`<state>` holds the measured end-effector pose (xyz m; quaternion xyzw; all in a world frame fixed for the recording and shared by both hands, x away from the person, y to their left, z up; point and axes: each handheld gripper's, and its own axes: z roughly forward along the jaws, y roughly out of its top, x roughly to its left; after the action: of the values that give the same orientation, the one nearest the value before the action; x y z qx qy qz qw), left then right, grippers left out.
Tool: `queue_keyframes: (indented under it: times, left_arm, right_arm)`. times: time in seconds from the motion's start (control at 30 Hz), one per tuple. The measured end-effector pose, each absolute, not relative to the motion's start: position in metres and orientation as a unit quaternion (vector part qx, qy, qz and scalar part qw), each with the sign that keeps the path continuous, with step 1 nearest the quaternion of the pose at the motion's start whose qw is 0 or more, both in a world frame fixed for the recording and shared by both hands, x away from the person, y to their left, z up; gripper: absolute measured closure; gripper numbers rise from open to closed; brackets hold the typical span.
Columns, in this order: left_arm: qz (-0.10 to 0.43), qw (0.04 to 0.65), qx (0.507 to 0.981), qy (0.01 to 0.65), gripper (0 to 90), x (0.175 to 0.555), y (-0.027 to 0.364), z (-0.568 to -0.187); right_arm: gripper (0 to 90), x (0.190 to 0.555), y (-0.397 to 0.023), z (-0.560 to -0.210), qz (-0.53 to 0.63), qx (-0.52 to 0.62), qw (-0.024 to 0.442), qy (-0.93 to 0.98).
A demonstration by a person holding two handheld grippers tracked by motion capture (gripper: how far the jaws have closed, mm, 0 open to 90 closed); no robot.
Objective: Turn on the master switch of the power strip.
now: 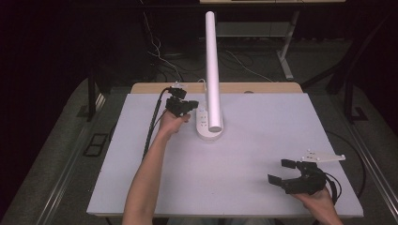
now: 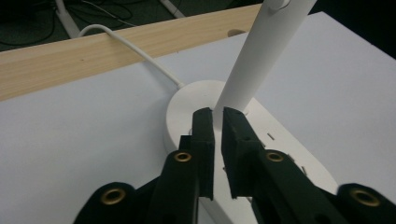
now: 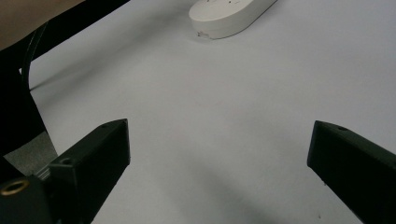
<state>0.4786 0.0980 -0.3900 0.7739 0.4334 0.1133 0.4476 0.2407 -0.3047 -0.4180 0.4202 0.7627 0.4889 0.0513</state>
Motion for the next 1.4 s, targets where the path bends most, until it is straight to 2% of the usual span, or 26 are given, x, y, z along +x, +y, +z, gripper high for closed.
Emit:
queue_keyframes:
  times: [0.1,0.2,0.3,0.5,0.53,0.57,0.63,1.4]
  left_arm:
    - [0.106,0.463,0.766,0.433,76.1,0.474,0.107,-0.386]
    - [0.093,0.475,0.761,0.433,61.7,0.470,0.113,-0.382]
    - [0.074,0.491,0.760,0.420,43.6,0.465,0.122,-0.377]
    - [0.069,0.504,0.765,0.396,21.2,0.452,0.134,-0.371]
    - [0.067,0.506,0.763,0.396,12.8,0.449,0.135,-0.370]
    - [0.064,0.508,0.763,0.395,12.8,0.447,0.137,-0.369]
    - [0.049,0.496,0.771,0.396,0.8,0.444,0.139,-0.368]
    - [0.071,0.513,0.766,0.382,0.0,0.372,0.173,-0.362]
  right_arm:
    - [5.3,0.241,-0.304,-0.418,0.489,0.419,0.052,0.763]
    - [5.4,0.241,-0.304,-0.418,0.489,0.417,0.052,0.764]
    - [5.4,0.241,-0.305,-0.418,0.490,0.419,0.051,0.763]
    - [5.3,0.241,-0.306,-0.418,0.493,0.416,0.054,0.763]
    - [5.3,0.241,-0.305,-0.418,0.493,0.415,0.054,0.763]
    - [5.4,0.241,-0.305,-0.418,0.493,0.415,0.054,0.763]
    - [5.4,0.241,-0.305,-0.418,0.493,0.416,0.051,0.762]
    - [5.3,0.240,-0.303,-0.417,0.490,0.415,0.050,0.765]
